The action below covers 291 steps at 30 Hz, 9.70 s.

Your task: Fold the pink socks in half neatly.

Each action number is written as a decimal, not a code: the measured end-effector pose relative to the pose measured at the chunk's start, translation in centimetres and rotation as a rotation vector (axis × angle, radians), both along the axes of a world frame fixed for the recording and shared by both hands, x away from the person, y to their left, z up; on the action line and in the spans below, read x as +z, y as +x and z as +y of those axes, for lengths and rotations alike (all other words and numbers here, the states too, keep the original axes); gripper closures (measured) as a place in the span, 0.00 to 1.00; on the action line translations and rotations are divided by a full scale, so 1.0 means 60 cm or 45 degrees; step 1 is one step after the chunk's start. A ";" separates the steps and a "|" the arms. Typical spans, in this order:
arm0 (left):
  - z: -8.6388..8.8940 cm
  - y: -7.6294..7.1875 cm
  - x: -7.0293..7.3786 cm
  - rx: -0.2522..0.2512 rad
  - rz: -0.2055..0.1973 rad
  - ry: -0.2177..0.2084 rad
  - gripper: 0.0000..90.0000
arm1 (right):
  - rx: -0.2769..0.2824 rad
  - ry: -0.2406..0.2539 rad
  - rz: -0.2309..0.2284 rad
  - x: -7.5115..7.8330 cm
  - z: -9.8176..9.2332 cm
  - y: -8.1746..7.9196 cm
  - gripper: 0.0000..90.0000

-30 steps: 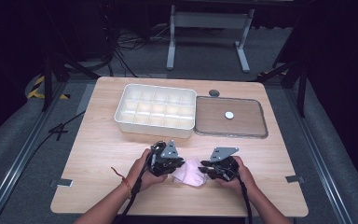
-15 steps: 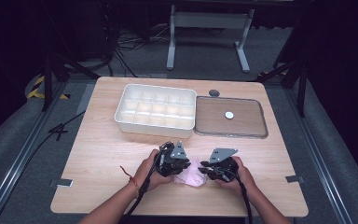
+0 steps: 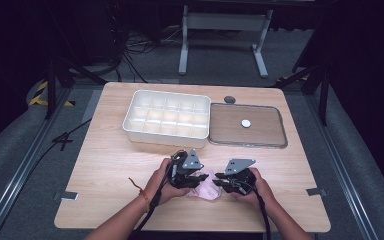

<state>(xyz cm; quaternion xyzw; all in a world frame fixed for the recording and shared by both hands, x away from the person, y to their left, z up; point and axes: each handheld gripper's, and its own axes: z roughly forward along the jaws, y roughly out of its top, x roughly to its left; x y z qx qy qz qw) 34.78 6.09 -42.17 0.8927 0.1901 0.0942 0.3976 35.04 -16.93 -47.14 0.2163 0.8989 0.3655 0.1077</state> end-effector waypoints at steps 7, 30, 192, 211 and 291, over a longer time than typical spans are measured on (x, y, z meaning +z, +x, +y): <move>0.063 -0.005 0.021 0.076 -0.013 -0.089 0.71 | -0.003 0.000 0.000 0.000 0.000 0.000 0.81; -0.007 -0.001 -0.065 -0.072 0.115 0.120 0.85 | -0.007 0.004 0.008 -0.001 -0.001 0.000 0.81; 0.033 -0.011 -0.061 0.091 0.116 -0.084 0.94 | -0.003 0.068 -0.127 0.016 0.040 -0.012 0.99; 0.030 -0.014 -0.052 0.091 0.095 -0.080 0.93 | -0.020 0.023 -0.114 0.008 0.031 -0.004 0.99; -0.056 -0.033 -0.075 -0.029 -0.058 0.107 0.88 | -0.010 0.192 -0.152 0.043 0.015 -0.009 0.93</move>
